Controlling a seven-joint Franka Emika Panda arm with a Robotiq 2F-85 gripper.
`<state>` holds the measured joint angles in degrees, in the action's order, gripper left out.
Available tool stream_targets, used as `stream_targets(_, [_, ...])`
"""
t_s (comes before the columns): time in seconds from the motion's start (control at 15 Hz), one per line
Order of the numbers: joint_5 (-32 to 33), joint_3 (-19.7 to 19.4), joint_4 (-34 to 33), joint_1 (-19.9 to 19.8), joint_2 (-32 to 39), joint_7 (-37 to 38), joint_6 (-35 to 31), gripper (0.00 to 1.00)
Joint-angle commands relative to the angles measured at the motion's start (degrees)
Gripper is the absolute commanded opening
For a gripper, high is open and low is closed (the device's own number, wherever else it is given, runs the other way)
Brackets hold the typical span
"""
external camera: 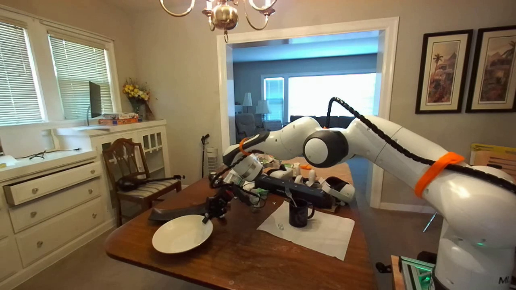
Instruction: Pour the contents on the white plate into the black mug.
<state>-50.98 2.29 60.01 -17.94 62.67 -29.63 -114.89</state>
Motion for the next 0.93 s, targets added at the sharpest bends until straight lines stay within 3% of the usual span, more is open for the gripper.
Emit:
stream_targets(0.0, [1.94, 2.07, -4.44, -0.99, 2.59, 0.4, 0.12, 0.02])
stream_targets(0.13, [2.58, 2.57, -5.37, -1.16, 3.1, 0.78, 0.7, 0.33])
stream_targets(0.4, [0.94, 1.07, -3.57, -0.75, 0.81, 0.71, 0.42, 0.62])
stream_targets(0.6, [1.97, -1.7, 4.68, -1.11, -6.26, 2.68, -0.45, 0.84])
stream_targets(0.73, [4.23, -6.35, 11.0, 0.53, -11.8, 4.0, -3.69, 0.99])
stream_targets(0.8, [5.33, -8.29, 13.22, 1.21, -13.75, 3.93, -4.27, 1.0])
stream_targets(0.87, [2.97, -5.31, 4.1, -0.52, -6.96, 2.69, -1.49, 0.9])
